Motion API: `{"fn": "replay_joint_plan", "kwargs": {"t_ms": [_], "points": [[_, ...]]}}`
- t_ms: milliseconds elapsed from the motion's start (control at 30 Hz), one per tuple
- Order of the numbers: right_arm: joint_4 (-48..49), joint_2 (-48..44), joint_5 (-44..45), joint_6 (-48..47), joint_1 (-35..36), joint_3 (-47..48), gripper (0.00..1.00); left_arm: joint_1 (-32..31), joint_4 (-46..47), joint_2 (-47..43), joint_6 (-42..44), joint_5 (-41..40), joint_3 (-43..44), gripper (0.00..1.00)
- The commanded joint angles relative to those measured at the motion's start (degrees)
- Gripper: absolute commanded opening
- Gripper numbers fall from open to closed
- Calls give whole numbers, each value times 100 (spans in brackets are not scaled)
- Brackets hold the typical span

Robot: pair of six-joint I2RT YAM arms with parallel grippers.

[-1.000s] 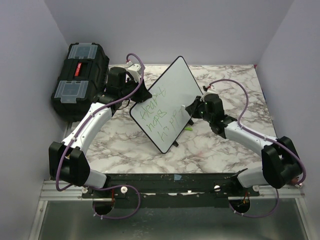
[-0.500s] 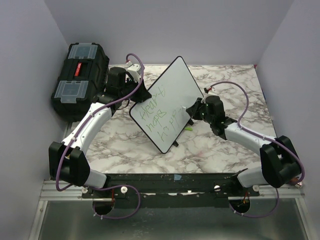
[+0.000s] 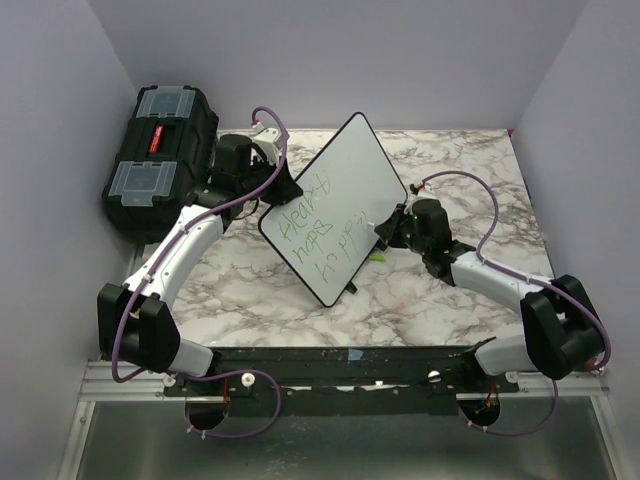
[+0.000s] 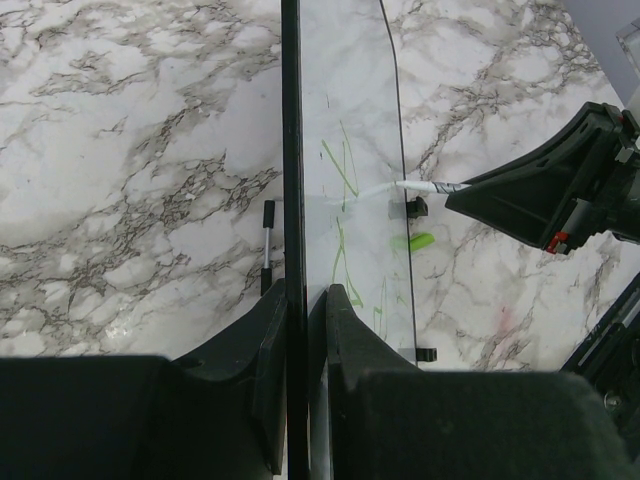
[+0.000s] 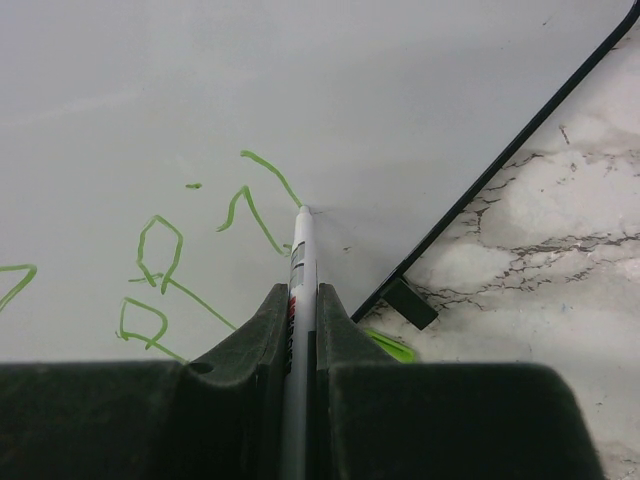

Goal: Write a sentence on the whiteboard

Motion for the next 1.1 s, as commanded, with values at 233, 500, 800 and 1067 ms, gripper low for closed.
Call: {"fn": "replay_joint_plan", "kwargs": {"t_ms": [233,500,800,1067], "points": [[-211,44,-270,38,18,281,1,-57,-307,-8,658,-235,-89,0],[-225,227,-234,3,20,595,1,-57,-307,0,664,-231,-86,0],[-333,508,-83,-64,19,996,1,-57,-320,-24,671,-236,-78,0],[-470,655,36,-84,18,1064,1,-57,-318,-36,671,-222,-76,0]]}}
